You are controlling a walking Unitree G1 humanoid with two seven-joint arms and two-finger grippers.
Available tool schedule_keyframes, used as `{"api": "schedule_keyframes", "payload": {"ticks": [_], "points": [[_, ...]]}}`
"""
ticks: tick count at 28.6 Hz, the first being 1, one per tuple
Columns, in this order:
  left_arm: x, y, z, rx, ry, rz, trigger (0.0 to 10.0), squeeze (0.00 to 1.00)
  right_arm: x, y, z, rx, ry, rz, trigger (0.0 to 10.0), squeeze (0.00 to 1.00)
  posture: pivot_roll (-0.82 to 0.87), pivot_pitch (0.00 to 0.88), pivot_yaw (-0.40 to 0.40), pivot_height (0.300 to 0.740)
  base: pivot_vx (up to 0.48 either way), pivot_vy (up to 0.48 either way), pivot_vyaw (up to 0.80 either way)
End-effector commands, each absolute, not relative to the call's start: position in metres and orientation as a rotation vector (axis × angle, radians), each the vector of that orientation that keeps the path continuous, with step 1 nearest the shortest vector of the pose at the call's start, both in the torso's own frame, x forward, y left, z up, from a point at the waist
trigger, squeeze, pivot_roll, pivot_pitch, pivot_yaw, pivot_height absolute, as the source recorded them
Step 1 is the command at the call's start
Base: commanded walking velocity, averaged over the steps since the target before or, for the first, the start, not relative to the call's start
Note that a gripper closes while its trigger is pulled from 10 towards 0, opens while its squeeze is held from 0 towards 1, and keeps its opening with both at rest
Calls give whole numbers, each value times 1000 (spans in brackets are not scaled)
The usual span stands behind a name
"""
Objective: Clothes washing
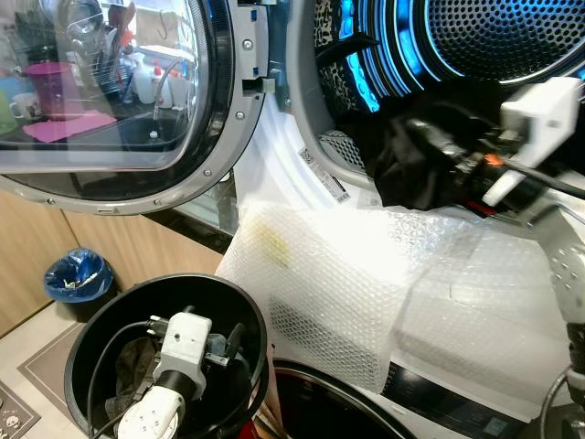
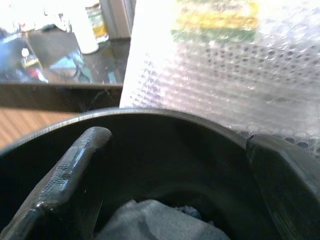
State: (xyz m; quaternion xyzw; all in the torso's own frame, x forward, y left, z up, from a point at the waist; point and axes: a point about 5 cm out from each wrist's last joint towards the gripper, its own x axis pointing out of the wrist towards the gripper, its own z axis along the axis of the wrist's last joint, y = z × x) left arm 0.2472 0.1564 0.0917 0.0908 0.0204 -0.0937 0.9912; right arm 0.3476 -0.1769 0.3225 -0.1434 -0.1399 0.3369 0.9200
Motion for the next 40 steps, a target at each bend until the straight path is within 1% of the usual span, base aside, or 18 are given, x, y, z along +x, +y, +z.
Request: {"api": "schedule_keyframes", "payload": {"ticks": [1,5,8,9,10,11,13,14,15,17,18,20,26,27,29,31,35,40], "points": [[248,152,96,220,39,-216,10000,0,356,-171,324,-355,-252,679,10000,0,109,8,-46,740,0,0,0],[250,149,100,263,33,-248,10000,0,370,-163,322,-447,-204,663,10000,0,115,0,-46,740,0,0,0],[251,146,101,275,32,-262,10000,0,383,-159,330,-409,-190,673,10000,0,114,0,-42,740,0,0,0],[251,145,101,279,36,-267,10000,0,389,-160,337,-342,-187,694,10000,0,117,0,-43,740,0,0,0],[251,145,101,283,40,-269,10000,0,397,-169,347,-261,-183,621,10000,0,118,0,-41,740,0,0,0],[251,145,101,283,40,-269,10000,0,397,-169,347,-261,-183,621,10000,0,118,0,-41,740,0,0,0],[250,145,101,297,49,-269,10000,0,407,-190,362,-155,-164,456,10000,0,121,0,-41,740,0,0,0],[250,145,101,297,49,-269,10000,0,407,-190,362,-155,-164,456,10000,0,121,0,-41,740,0,0,0],[249,146,101,301,54,-266,10000,0,408,-201,369,-128,-165,367,10000,0,120,0,-42,740,0,0,0],[248,146,100,304,63,-262,10000,0,406,-225,385,-91,-184,193,10000,0,116,0,-43,740,0,0,0],[247,146,99,314,72,-266,10000,0,402,-251,392,-118,-170,5,10000,0,113,4,-47,740,0,0,0],[247,145,98,321,75,-269,10000,0,400,-261,392,-135,-158,-64,10000,0,113,4,-47,740,0,0,0],[246,145,99,324,79,-270,10000,0,400,-265,393,-139,-151,-100,10000,0,113,5,-48,740,0,0,0],[245,143,97,326,84,-268,10000,0,387,-300,396,-218,-188,-372,10000,0,111,17,-56,740,0,0,0],[243,142,96,327,87,-268,10000,0,379,-317,398,-217,-218,-498,10000,0,111,19,-57,740,0,0,0],[243,142,96,328,89,-267,10000,0,376,-323,399,-200,-226,-527,10000,0,109,21,-58,740,0,0,0],[243,143,96,327,92,-262,10000,0,378,-309,413,-118,-308,-328,10000,0,105,25,-59,740,0,0,0],[242,142,94,316,98,-258,10000,0,376,-270,447,119,-491,142,10000,0,93,28,-62,740,0,0,0]]}}
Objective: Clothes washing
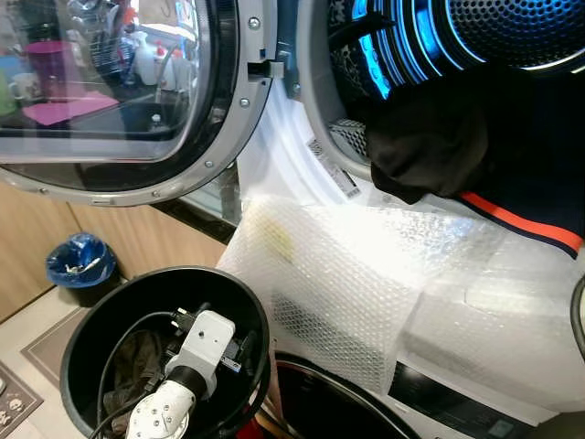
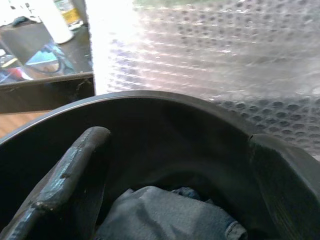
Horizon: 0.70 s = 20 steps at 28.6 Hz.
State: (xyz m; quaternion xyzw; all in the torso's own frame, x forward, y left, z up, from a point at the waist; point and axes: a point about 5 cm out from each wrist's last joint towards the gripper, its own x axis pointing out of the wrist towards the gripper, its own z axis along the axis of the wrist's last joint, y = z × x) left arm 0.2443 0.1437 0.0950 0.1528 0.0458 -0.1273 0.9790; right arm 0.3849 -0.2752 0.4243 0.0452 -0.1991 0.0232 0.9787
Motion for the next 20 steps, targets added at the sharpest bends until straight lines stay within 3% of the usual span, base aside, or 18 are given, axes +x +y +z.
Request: {"api": "schedule_keyframes", "payload": {"ticks": [1,4,5,6,9,13,20], "points": [[242,141,94,314,99,-259,10000,0,375,-266,450,126,-510,200,10000,0,93,28,-62,740,0,0,0],[243,138,93,307,100,-267,10000,0,370,-253,451,133,-513,399,10000,0,81,33,-64,740,0,0,0],[244,136,93,301,99,-271,10000,0,363,-243,445,150,-452,591,10000,0,78,34,-65,740,0,0,0],[243,136,92,299,100,-276,10000,0,352,-239,435,51,-454,710,10000,0,72,36,-68,740,0,0,0],[242,135,91,298,104,-281,10000,0,343,-238,419,-34,-407,782,10000,0,68,38,-70,740,0,0,0],[241,135,90,296,109,-284,10000,0,321,-230,402,17,-334,959,10000,0,61,41,-76,740,0,0,0],[238,136,87,295,118,-287,10000,0,263,-165,367,188,-257,1290,10000,0,47,50,-101,740,0,0,0]]}}
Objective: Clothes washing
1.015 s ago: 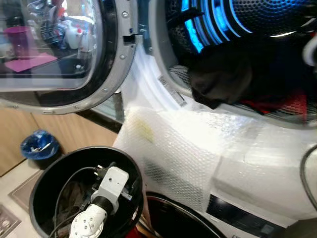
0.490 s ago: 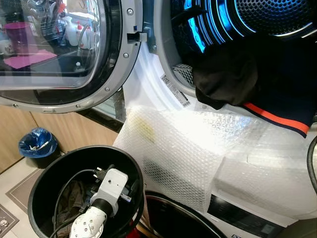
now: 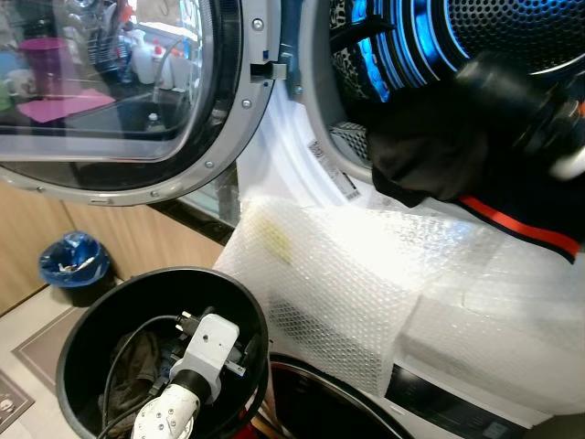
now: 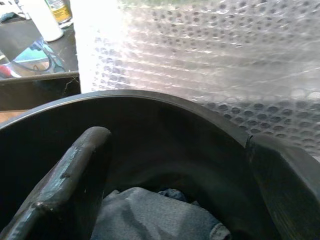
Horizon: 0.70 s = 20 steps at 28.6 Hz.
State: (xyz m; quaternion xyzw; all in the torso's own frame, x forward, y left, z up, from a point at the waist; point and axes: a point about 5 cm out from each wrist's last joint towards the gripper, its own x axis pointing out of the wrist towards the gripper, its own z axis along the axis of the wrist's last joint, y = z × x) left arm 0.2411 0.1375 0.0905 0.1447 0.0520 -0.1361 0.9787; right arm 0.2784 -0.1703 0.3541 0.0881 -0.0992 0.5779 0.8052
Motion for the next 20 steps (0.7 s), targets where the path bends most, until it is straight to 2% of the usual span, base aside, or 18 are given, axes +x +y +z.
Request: {"api": "schedule_keyframes", "payload": {"ticks": [1,3,4,6,7,12,13,14,20], "points": [[238,136,87,294,118,-286,10000,0,253,-160,366,203,-267,1320,10000,0,47,50,-101,740,0,0,0],[238,135,86,290,118,-286,10000,0,239,-156,368,264,-307,1363,10000,0,35,52,-107,740,0,0,0],[238,134,85,285,119,-290,10000,0,228,-156,366,359,-321,1396,10000,0,29,55,-110,740,0,0,0],[238,132,84,283,120,-296,10000,0,217,-155,355,386,-278,1390,10000,0,22,60,-111,740,0,0,0],[238,132,84,283,120,-297,10000,0,213,-154,350,372,-257,1381,10000,0,14,67,-111,740,0,0,0],[241,131,86,281,114,-296,10000,0,230,-148,312,202,-73,1044,10000,0,1,81,-109,740,0,0,0],[241,131,86,281,114,-296,10000,0,230,-148,312,202,-73,1044,10000,0,1,81,-109,740,0,0,0],[243,132,86,283,111,-295,10000,0,238,-152,305,142,-20,933,10000,0,2,81,-108,740,0,0,0],[245,134,87,287,110,-289,10000,0,237,-159,291,100,38,867,10000,0,-3,84,-108,740,0,0,0]]}}
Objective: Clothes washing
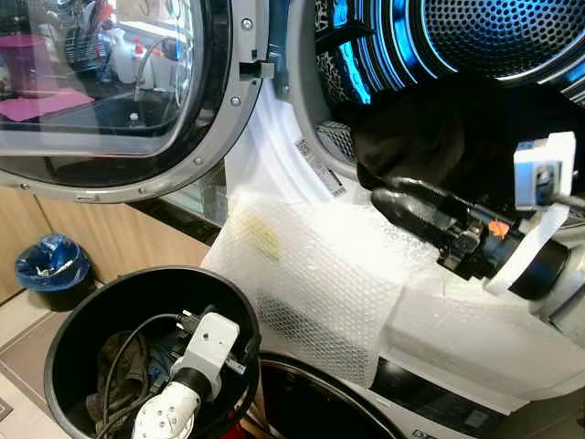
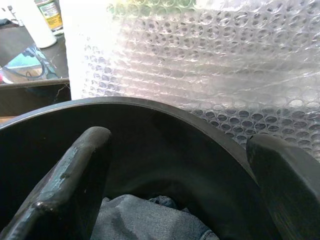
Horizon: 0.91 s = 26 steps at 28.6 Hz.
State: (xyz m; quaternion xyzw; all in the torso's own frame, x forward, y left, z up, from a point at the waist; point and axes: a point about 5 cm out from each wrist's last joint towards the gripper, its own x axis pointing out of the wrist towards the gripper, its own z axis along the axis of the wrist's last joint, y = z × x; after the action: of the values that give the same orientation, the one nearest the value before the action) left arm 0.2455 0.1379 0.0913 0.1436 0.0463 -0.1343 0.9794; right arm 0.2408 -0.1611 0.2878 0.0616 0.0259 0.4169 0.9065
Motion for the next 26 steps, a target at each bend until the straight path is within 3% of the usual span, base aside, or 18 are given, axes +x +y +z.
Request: {"api": "schedule_keyframes", "payload": {"ticks": [1,12,20,26], "points": [[245,134,87,286,110,-288,10000,0,237,-160,289,87,46,843,10000,0,-6,84,-108,740,0,0,0],[246,132,87,288,108,-285,10000,0,266,-161,276,62,65,611,10000,0,8,77,-116,740,0,0,0],[247,133,88,285,104,-277,10000,0,270,-156,273,65,60,591,10000,0,15,76,-117,740,0,0,0],[246,131,88,286,102,-283,10000,0,273,-156,281,180,-5,586,10000,0,15,60,-115,740,0,0,0]]}}
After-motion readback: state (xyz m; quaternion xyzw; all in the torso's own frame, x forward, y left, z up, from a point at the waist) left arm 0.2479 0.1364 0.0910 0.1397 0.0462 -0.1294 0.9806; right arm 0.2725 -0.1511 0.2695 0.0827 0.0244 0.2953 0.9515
